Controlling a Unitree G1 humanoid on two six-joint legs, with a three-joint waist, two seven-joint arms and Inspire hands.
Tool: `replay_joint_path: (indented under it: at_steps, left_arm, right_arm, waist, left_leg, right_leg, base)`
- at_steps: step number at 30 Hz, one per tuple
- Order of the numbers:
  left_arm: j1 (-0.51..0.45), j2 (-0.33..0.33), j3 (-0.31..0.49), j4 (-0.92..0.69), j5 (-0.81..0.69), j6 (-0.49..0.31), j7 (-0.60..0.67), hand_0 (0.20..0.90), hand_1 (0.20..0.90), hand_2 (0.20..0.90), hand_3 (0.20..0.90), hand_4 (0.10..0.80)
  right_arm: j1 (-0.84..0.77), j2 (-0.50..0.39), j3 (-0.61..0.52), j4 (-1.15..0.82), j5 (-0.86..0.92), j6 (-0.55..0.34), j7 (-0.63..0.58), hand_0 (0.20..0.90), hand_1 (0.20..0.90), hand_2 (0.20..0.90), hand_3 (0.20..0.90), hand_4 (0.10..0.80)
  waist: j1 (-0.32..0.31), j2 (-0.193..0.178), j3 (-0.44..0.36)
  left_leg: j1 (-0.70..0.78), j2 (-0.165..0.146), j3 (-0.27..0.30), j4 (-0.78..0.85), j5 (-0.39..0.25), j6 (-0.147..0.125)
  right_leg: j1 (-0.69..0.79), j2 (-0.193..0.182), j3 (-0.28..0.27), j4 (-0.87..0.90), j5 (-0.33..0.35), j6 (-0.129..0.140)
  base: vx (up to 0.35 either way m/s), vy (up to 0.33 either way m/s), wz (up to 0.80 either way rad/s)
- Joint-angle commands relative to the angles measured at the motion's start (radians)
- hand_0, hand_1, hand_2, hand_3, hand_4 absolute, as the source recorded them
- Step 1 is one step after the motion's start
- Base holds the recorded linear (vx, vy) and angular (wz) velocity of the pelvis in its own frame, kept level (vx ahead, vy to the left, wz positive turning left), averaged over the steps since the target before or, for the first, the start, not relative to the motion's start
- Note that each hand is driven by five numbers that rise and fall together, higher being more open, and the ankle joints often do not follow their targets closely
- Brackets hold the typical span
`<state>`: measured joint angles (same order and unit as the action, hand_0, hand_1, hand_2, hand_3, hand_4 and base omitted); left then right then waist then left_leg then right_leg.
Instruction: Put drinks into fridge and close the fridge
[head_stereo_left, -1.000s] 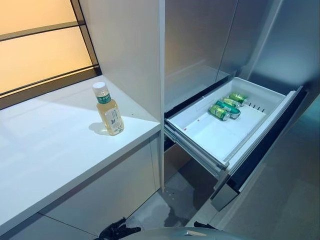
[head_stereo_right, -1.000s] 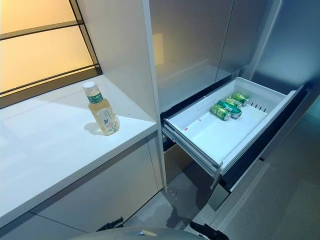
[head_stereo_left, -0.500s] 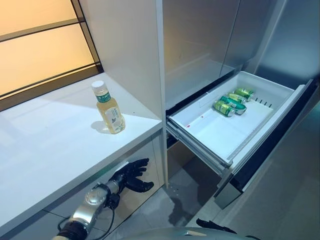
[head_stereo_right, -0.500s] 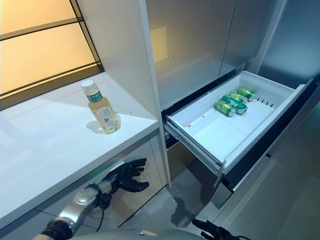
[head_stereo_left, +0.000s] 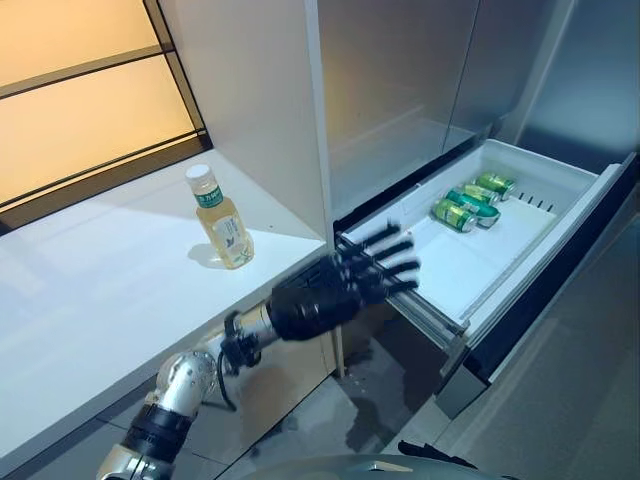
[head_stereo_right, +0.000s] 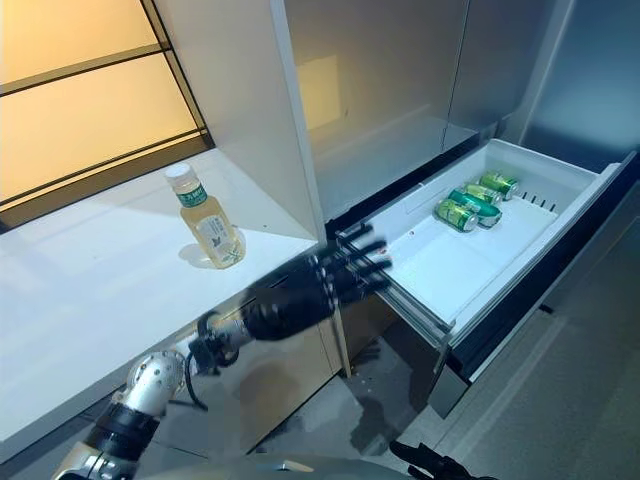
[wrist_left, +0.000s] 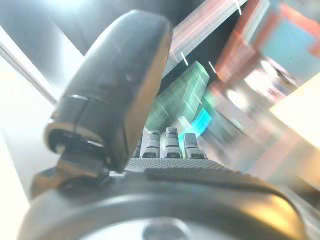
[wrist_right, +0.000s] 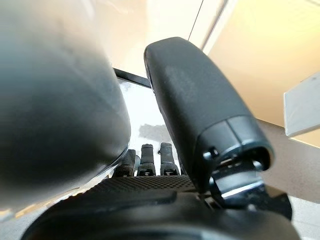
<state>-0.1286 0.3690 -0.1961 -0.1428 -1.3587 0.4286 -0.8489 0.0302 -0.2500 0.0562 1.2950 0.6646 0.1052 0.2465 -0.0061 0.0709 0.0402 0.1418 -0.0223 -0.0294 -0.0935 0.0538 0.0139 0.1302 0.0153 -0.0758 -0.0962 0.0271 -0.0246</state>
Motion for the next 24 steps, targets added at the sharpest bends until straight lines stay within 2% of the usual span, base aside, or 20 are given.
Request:
replay_joint_path:
  at_steps: [1, 2, 3, 4, 5, 7, 9, 10, 14, 19, 24]
  left_arm:
    - [-0.134, -0.025, 0.127, -0.072, -0.073, -0.348, 0.104, 0.900, 0.900, 0.900, 0.900, 0.800]
    - [-0.139, -0.014, 0.146, -0.082, 0.003, -0.456, 0.172, 0.900, 0.900, 0.900, 0.900, 0.800]
    - [-0.142, -0.002, 0.162, -0.090, 0.052, -0.518, 0.207, 0.900, 0.900, 0.900, 0.900, 0.800]
    - [-0.148, 0.031, 0.204, -0.105, 0.201, -0.692, 0.307, 0.900, 0.900, 0.900, 0.900, 0.800]
    - [-0.150, 0.039, 0.222, -0.114, 0.235, -0.720, 0.338, 0.900, 0.900, 0.900, 0.900, 0.800]
    - [-0.160, 0.060, 0.278, -0.139, 0.415, -0.843, 0.424, 0.900, 0.900, 0.900, 0.900, 0.800]
    - [-0.162, 0.069, 0.309, -0.169, 0.579, -0.913, 0.510, 0.900, 0.900, 0.900, 0.900, 0.800]
    - [-0.162, 0.069, 0.311, -0.171, 0.599, -0.921, 0.518, 0.900, 0.900, 0.900, 0.900, 0.800]
    - [-0.167, 0.073, 0.316, -0.200, 0.831, -0.963, 0.704, 0.900, 0.900, 0.900, 0.900, 0.800]
    - [-0.172, 0.085, 0.280, -0.150, 0.960, -0.887, 0.919, 0.900, 0.900, 0.900, 0.900, 0.800]
    - [-0.168, 0.112, 0.255, -0.066, 1.062, -0.880, 1.055, 0.900, 0.900, 0.900, 0.900, 0.800]
  right_arm:
    - [-0.022, 0.055, 0.018, 0.038, -0.001, -0.028, -0.004, 0.900, 0.900, 0.900, 0.900, 0.800]
    - [-0.016, 0.059, 0.022, 0.034, 0.004, -0.031, -0.007, 0.900, 0.900, 0.900, 0.900, 0.800]
    - [-0.012, 0.060, 0.024, 0.030, 0.008, -0.032, -0.009, 0.900, 0.900, 0.900, 0.900, 0.800]
    - [-0.001, 0.065, 0.028, 0.025, 0.017, -0.037, -0.012, 0.900, 0.900, 0.900, 0.900, 0.800]
    - [0.003, 0.067, 0.028, 0.025, 0.020, -0.039, -0.012, 0.900, 0.900, 0.900, 0.900, 0.800]
    - [0.012, 0.076, 0.030, 0.030, 0.027, -0.049, -0.017, 0.900, 0.900, 0.900, 0.900, 0.800]
    - [0.014, 0.083, 0.029, 0.036, 0.030, -0.054, -0.019, 0.900, 0.900, 0.900, 0.900, 0.800]
    - [0.014, 0.083, 0.029, 0.037, 0.030, -0.054, -0.019, 0.900, 0.900, 0.900, 0.900, 0.800]
    - [0.002, 0.089, 0.029, 0.046, 0.033, -0.055, -0.024, 0.900, 0.900, 0.900, 0.900, 0.800]
    - [-0.010, 0.091, 0.042, 0.045, 0.039, -0.051, -0.029, 0.900, 0.900, 0.900, 0.900, 0.800]
    - [-0.017, 0.082, 0.044, 0.042, 0.034, -0.040, -0.035, 0.900, 0.900, 0.900, 0.900, 0.800]
  waist:
    - [0.000, -0.052, -0.050]
    - [0.001, -0.054, -0.052]
    - [0.003, -0.055, -0.053]
    - [0.008, -0.059, -0.056]
    - [0.010, -0.061, -0.057]
    - [0.018, -0.067, -0.064]
    - [0.024, -0.074, -0.069]
    - [0.024, -0.074, -0.069]
    - [0.031, -0.079, -0.072]
    - [0.031, -0.079, -0.073]
    - [0.027, -0.077, -0.068]
  left_leg:
    - [0.003, -0.037, 0.015, 0.006, -0.098, 0.038]
    - [0.003, -0.037, 0.015, 0.006, -0.098, 0.039]
    - [0.004, -0.037, 0.013, 0.006, -0.098, 0.039]
    - [0.004, -0.039, 0.006, 0.006, -0.099, 0.040]
    - [0.004, -0.039, 0.004, 0.006, -0.098, 0.040]
    - [0.003, -0.040, -0.004, 0.006, -0.098, 0.039]
    - [0.000, -0.040, -0.009, 0.006, -0.098, 0.037]
    - [0.000, -0.040, -0.010, 0.006, -0.098, 0.037]
    - [-0.003, -0.040, -0.017, 0.006, -0.096, 0.036]
    - [-0.007, -0.038, -0.013, 0.006, -0.090, 0.034]
    - [-0.007, -0.037, -0.005, 0.006, -0.086, 0.032]
  right_leg:
    - [0.008, -0.030, 0.013, 0.014, 0.004, 0.050]
    - [0.009, -0.030, 0.011, 0.014, 0.003, 0.050]
    - [0.010, -0.030, 0.010, 0.013, 0.002, 0.050]
    - [0.013, -0.029, 0.007, 0.011, -0.002, 0.050]
    - [0.014, -0.028, 0.006, 0.011, -0.004, 0.049]
    - [0.016, -0.026, 0.001, 0.010, -0.009, 0.047]
    - [0.016, -0.025, -0.003, 0.009, -0.013, 0.045]
    - [0.016, -0.024, -0.004, 0.009, -0.013, 0.044]
    - [0.015, -0.021, -0.009, 0.010, -0.015, 0.041]
    - [0.011, -0.021, -0.013, 0.011, -0.011, 0.042]
    - [0.009, -0.020, -0.012, 0.013, -0.010, 0.043]
  base:
    - [0.021, -0.018, -0.11]
    - [0.016, -0.013, -0.06]
    - [0.020, -0.015, -0.04]
    - [0.000, 0.000, 0.00]
    - [0.000, 0.000, 0.00]
    - [0.000, 0.000, 0.00]
    - [0.008, -0.022, 0.04]
    - [0.003, -0.020, 0.04]
    - [-0.003, -0.008, 0.04]
    - [-0.001, -0.001, 0.01]
    - [0.000, 0.000, 0.00]
